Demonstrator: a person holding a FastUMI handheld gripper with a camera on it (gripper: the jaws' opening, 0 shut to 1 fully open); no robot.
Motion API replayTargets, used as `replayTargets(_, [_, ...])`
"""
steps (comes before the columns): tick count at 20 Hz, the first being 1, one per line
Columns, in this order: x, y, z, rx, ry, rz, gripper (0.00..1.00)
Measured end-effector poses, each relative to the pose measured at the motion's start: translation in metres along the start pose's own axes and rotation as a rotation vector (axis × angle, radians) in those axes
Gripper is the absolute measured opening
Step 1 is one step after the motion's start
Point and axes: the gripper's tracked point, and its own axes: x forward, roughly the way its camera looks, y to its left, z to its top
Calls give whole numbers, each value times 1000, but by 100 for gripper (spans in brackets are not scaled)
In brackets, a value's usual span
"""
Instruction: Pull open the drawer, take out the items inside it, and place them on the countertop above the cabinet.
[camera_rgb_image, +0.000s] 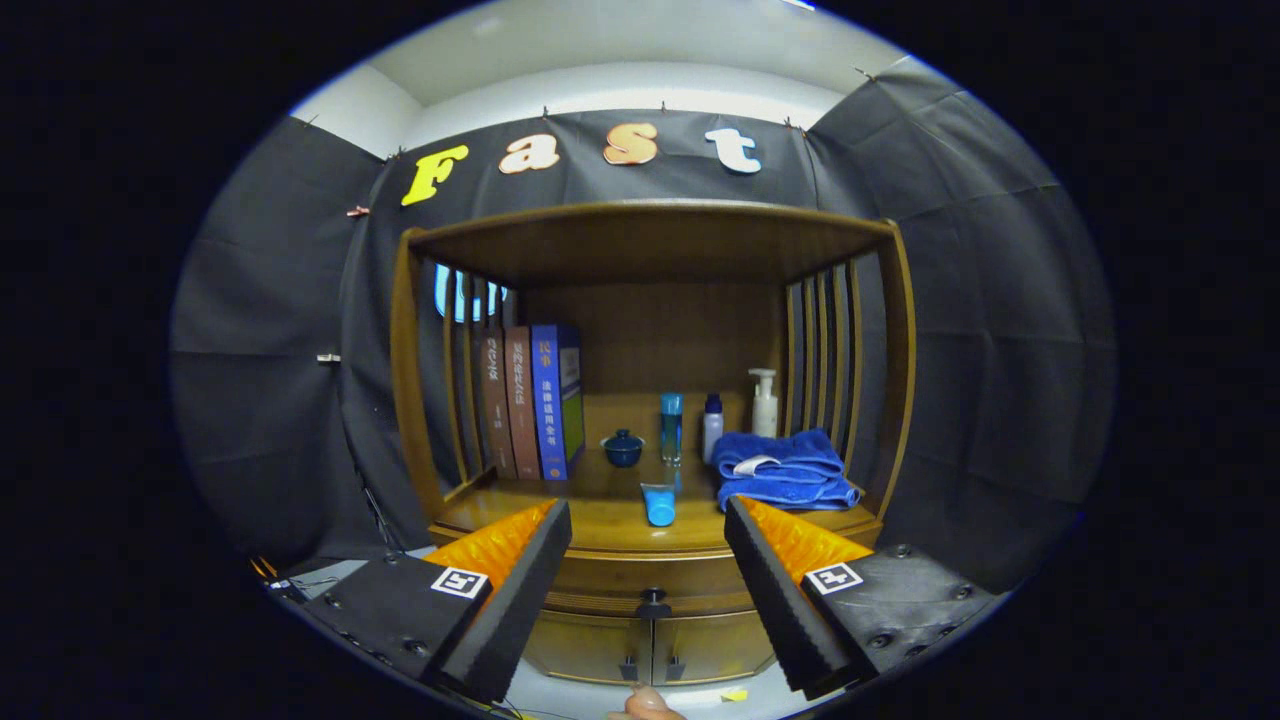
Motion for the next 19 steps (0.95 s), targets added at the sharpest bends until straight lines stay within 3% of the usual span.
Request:
replayTargets(10, [-68,5,33,19,-83,14,99])
replayTargets(19, [-87,4,38,9,-87,17,99])
